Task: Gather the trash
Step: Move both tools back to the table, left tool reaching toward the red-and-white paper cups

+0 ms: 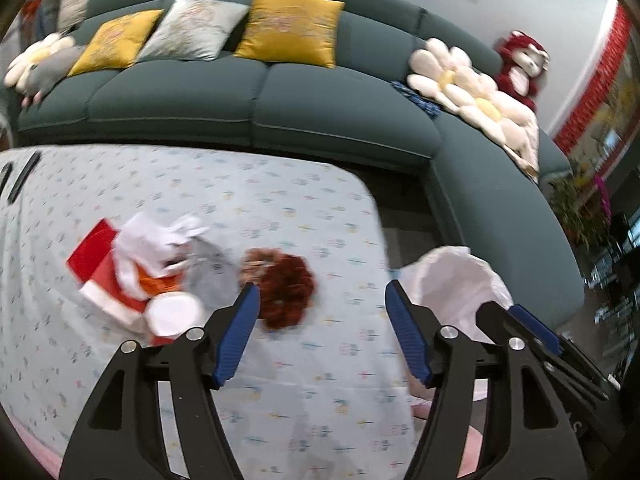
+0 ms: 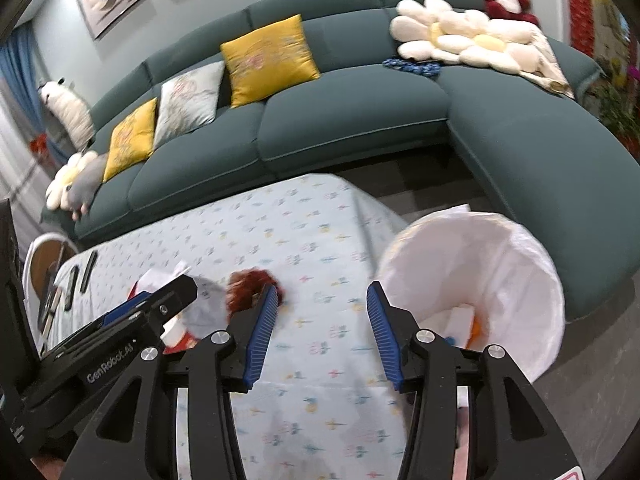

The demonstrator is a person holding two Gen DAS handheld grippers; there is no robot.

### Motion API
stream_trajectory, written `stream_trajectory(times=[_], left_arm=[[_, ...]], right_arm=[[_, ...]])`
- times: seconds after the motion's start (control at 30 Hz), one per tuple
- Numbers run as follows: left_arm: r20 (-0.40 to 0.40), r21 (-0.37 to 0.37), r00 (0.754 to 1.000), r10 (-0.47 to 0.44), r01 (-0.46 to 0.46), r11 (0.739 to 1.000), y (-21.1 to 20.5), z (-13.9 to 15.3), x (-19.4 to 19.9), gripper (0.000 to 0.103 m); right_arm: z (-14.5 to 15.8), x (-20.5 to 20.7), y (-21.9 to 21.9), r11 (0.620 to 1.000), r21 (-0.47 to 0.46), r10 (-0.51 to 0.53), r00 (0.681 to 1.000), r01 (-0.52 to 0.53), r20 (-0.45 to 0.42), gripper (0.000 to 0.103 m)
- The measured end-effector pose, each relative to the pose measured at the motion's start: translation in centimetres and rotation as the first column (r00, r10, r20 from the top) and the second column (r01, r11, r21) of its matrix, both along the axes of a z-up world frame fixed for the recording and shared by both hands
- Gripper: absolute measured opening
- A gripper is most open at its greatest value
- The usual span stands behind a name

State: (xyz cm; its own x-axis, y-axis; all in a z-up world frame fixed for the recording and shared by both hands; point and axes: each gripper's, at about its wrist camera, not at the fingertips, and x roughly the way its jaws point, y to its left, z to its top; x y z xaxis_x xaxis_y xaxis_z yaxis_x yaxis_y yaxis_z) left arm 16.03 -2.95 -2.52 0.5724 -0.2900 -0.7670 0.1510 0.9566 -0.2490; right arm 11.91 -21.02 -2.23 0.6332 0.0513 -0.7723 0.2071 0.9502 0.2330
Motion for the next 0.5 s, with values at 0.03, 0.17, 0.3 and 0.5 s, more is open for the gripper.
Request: stream_trajectory(times=[0.03,0.17,0.3,0.5], left_arm=[[-0.005,-0.001,1.000,0.016,-0.016,1.000,1.0,-0.2,0.0,0.063],[-0.024,0.001,0.997,0.068,-0.068,0.998,4.3,-1.0,0.1,0.064],[-0.038,0.011,0.992,0.124,-0.123,0.992,7.7,-1.8,0.2,0.069],[-0.076,0.014,0.974,0.213,-0.212,0.977,12.8,-3.4,0.2,0.074]], right_arm=[[-0.1,0.2,1.0,1.000,0.003,0.013,1.000,-0.013,-0.005,0.046],[-0.7,0.6,4.3,0.998,0.001,0.063,0.998,-0.063,-0.022,0.046],[-1.3,1.1,7.3,0.995,0.003,0.103,0.994,-0.103,-0.037,0.047],[-2.6,1.9,11.2,0.987,0.006,0.160,0.984,-0.160,-0.071,0.047]])
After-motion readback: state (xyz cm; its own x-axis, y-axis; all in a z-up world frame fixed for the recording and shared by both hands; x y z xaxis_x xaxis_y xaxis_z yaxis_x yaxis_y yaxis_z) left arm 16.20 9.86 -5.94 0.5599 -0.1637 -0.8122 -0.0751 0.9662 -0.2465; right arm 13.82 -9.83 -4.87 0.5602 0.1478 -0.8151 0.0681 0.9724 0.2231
